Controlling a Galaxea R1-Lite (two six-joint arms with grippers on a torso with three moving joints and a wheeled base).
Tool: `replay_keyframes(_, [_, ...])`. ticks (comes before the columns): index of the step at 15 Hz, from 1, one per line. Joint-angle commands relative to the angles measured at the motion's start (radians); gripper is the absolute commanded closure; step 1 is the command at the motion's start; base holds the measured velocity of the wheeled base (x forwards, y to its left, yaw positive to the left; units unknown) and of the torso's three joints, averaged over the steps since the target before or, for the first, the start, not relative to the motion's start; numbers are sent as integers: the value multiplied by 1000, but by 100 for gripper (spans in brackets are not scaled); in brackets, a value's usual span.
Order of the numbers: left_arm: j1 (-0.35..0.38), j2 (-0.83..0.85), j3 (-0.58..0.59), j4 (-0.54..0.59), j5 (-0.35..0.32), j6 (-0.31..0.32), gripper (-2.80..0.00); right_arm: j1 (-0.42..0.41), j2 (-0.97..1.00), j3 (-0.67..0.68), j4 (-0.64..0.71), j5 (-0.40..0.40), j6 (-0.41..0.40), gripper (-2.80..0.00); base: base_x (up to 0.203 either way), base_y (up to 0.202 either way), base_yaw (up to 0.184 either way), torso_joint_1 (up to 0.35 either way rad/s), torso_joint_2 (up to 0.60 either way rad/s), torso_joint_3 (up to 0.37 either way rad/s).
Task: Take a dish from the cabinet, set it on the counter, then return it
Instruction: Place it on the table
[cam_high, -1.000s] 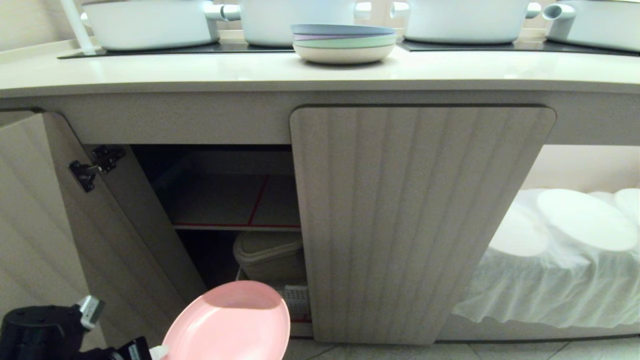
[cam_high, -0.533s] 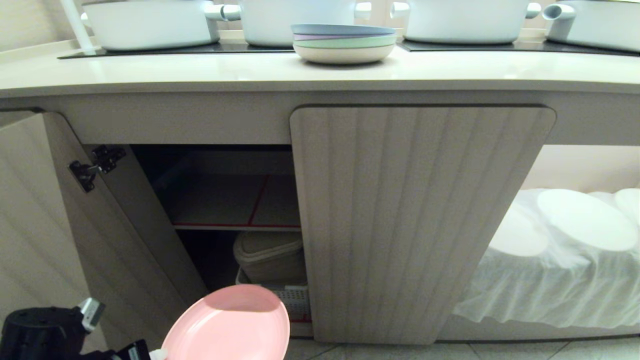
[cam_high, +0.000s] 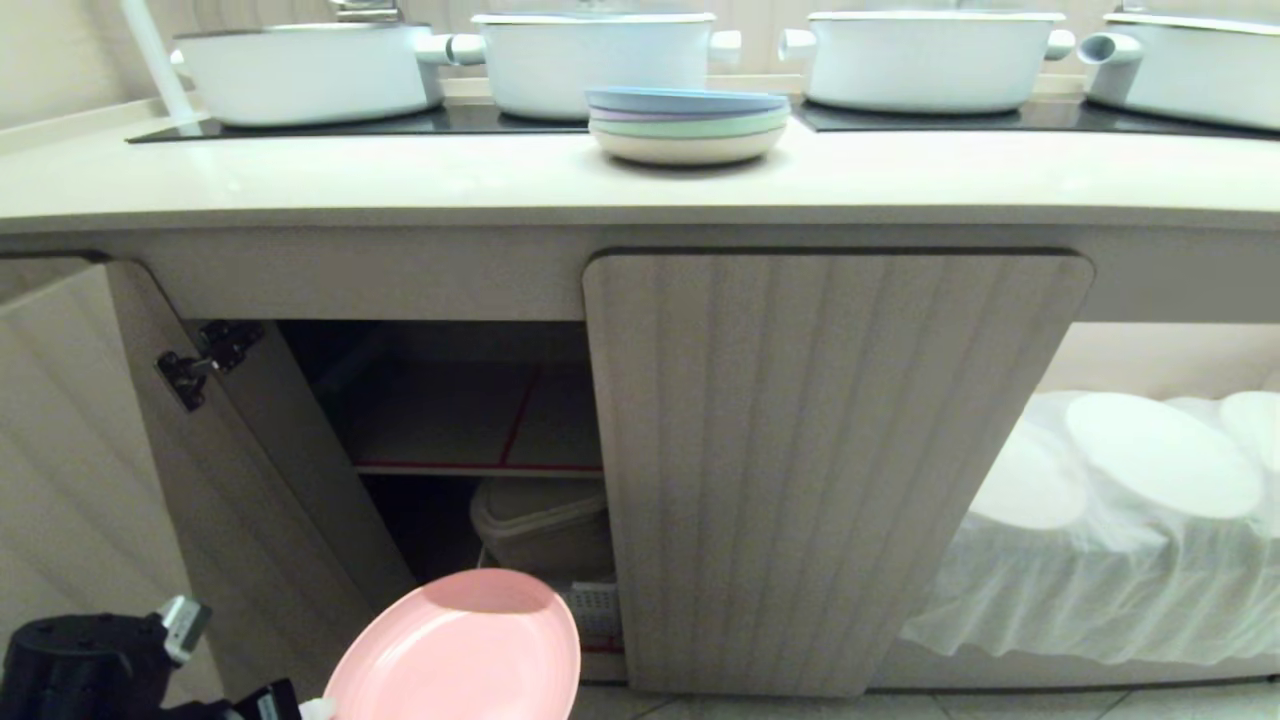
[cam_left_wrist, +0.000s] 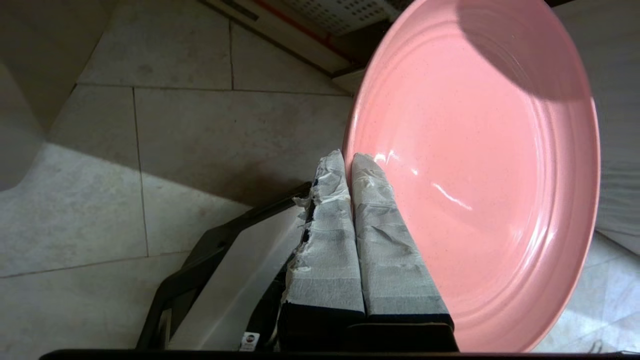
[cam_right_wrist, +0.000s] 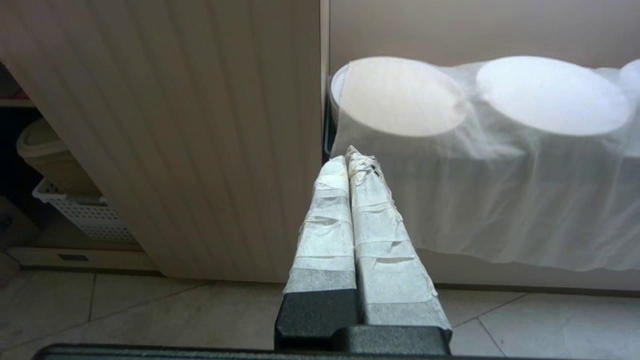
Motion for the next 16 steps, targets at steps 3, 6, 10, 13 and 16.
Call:
replay_keyframes(3, [0,3,0,-4,-15,-1,0,0,0,0,-1,0,0,0,0,0,0,175,-440,-271])
replay_keyframes(6, [0,3,0,-4,-13,-1,0,0,0,0,-1,0,0,0,0,0,0,193,-468,-283])
replay_keyframes(10, [0,1,0,-4,-15,-2,0,0,0,0,-1,0,0,0,0,0,0,205,-481,-279])
replay_keyframes(13, [1,1,0,-4,-15,-6,0,0,0,0,-1,0,0,0,0,0,0,221,-514,-285])
replay_keyframes(16, [1,1,0,-4,-15,-7,0,0,0,0,-1,0,0,0,0,0,0,229,-510,-283])
